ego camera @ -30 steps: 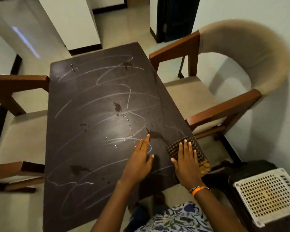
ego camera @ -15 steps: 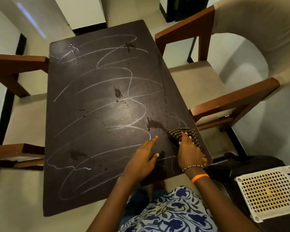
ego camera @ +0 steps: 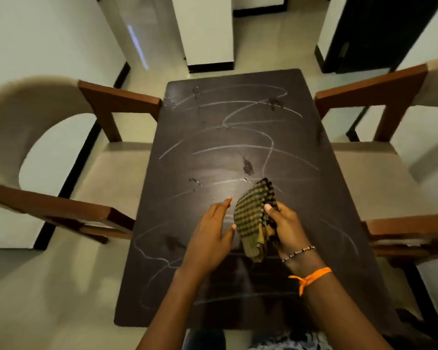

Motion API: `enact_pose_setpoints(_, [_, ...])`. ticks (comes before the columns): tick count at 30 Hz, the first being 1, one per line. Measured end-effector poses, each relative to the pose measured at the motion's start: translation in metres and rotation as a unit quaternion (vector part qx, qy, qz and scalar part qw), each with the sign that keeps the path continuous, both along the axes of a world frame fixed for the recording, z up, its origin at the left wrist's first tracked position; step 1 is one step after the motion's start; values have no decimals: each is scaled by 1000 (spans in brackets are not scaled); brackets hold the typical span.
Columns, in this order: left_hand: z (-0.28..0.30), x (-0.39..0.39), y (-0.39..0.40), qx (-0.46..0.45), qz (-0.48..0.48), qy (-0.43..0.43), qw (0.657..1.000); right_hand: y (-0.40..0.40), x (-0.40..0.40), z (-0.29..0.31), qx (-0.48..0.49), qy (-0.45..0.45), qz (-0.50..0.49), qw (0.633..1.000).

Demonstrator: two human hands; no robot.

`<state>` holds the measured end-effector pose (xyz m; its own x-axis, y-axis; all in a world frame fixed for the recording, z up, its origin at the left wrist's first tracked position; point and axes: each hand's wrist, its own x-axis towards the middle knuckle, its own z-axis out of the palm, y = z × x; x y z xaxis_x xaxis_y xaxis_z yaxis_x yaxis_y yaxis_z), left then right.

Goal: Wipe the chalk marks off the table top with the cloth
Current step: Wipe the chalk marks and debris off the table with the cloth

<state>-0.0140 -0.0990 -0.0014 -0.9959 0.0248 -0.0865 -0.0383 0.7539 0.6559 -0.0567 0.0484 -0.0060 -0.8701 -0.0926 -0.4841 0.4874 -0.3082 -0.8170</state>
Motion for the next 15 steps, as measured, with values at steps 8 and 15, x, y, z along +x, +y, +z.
enact_pose_setpoints(8, [-3, -76, -129, 16, 24, 2, 1000, -113, -78, 0, 62, 31, 20, 997])
enact_pose_setpoints(15, [-41, -184, -227, -6, 29, -25, 999, -191, -173, -15, 174, 78, 0, 982])
